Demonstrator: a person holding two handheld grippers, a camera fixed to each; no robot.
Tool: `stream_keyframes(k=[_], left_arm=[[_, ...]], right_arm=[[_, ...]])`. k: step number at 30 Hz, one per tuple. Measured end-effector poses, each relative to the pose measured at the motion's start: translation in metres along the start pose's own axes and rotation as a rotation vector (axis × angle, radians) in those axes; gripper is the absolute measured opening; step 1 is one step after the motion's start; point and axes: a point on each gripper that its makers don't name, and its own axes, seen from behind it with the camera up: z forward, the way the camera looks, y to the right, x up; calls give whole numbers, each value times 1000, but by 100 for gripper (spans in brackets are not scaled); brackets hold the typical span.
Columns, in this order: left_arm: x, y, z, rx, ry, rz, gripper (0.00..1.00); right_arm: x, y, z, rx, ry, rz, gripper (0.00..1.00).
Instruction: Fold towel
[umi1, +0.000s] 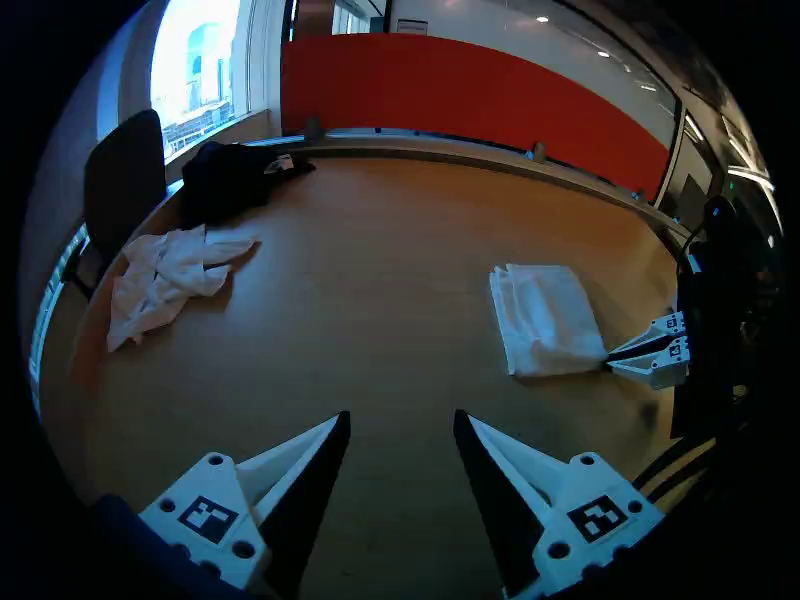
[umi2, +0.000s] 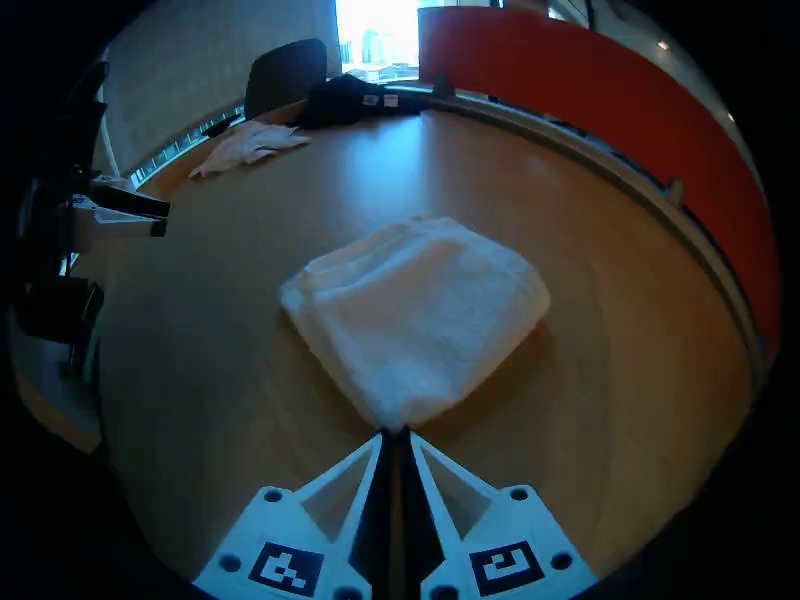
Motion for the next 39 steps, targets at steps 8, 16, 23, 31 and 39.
stream_keyframes(k=[8, 16, 23, 31, 39], left_arm=[[5, 1, -1, -2, 9, 5, 76], [20, 6, -6, -15, 36, 15, 76], [40, 13, -8, -31, 66, 28, 76], [54, 17, -9, -43, 86, 22, 76], [58, 17, -9, -43, 88, 34, 76]], right_arm=[[31, 0, -20, -5, 58, -25, 11], [91, 7, -57, -25, 161, -59, 11], [138, 10, -94, -43, 243, -83, 10], [162, 14, -129, -69, 291, -94, 10], [164, 26, -149, -77, 319, -58, 10]])
